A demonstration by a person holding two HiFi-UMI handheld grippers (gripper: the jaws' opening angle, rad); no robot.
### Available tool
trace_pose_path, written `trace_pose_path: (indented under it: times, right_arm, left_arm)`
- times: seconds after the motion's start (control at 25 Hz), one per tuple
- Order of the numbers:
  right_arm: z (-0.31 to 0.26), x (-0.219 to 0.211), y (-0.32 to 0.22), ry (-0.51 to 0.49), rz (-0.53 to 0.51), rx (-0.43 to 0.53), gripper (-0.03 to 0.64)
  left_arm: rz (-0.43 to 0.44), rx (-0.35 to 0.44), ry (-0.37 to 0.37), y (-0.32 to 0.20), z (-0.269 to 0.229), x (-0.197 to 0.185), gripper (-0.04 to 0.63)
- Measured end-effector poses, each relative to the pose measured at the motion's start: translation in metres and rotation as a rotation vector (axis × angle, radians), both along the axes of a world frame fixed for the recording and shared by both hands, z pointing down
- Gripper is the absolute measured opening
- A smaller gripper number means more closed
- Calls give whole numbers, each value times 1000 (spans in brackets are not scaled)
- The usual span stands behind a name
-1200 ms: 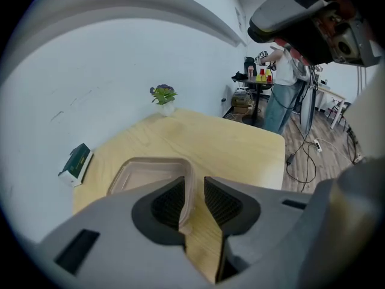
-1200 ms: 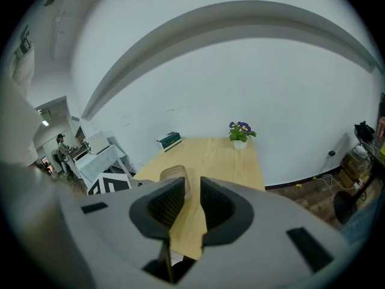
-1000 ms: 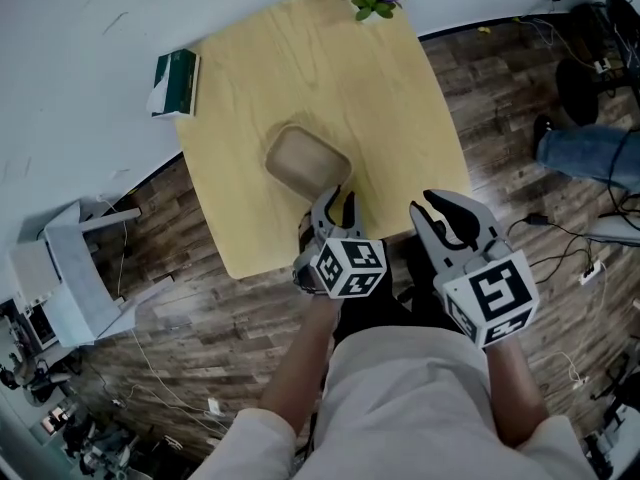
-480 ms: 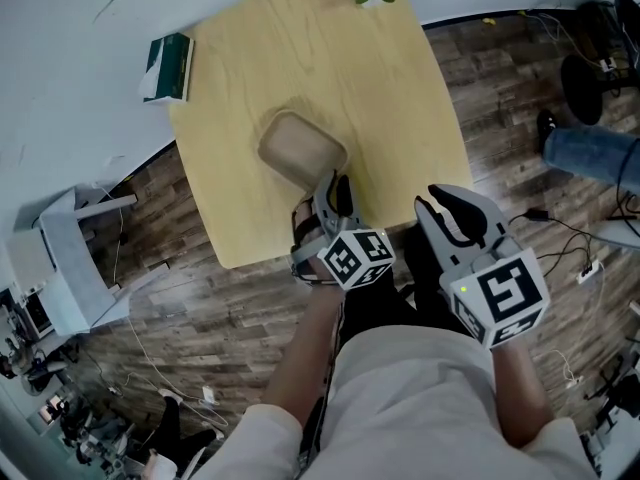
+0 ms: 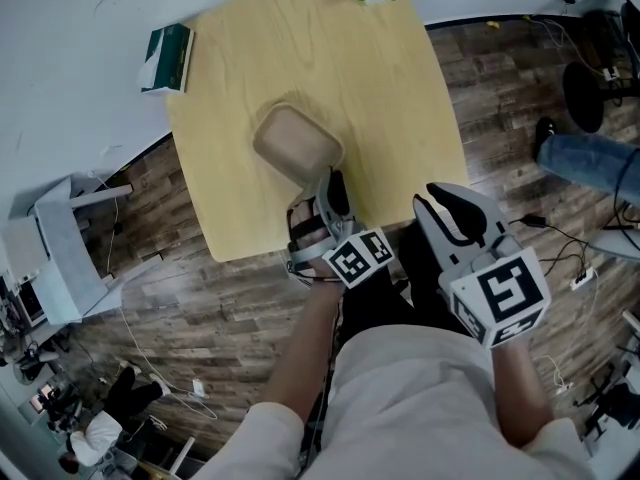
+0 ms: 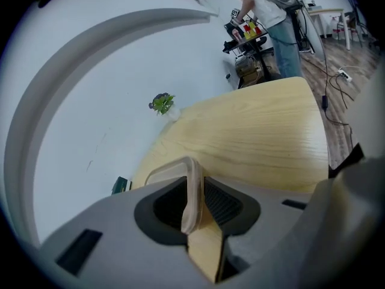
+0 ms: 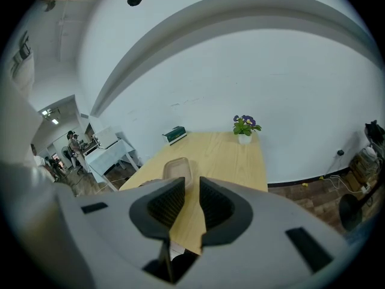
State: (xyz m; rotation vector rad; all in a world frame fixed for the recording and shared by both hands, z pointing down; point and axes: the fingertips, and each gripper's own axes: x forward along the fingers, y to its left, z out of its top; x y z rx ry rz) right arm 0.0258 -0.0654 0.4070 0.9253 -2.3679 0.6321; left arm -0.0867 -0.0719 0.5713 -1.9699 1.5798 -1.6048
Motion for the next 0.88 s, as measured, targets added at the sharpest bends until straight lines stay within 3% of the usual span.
trace_pose_path:
  times: [0.32,0.68,0.88]
  right_arm:
    - [0,0,-3,-4,-20,-2,78]
    - [-1,-2,-5,-15,-16,-2,78]
    - [-1,-4,-7,-23,-6,-6,78]
  left_arm:
    - [-12,19,-33,0,2,-2,57]
    - [-41,-12,15,-1,1,-6,48]
    - [-62,-59,95,-1,-1,-5,46]
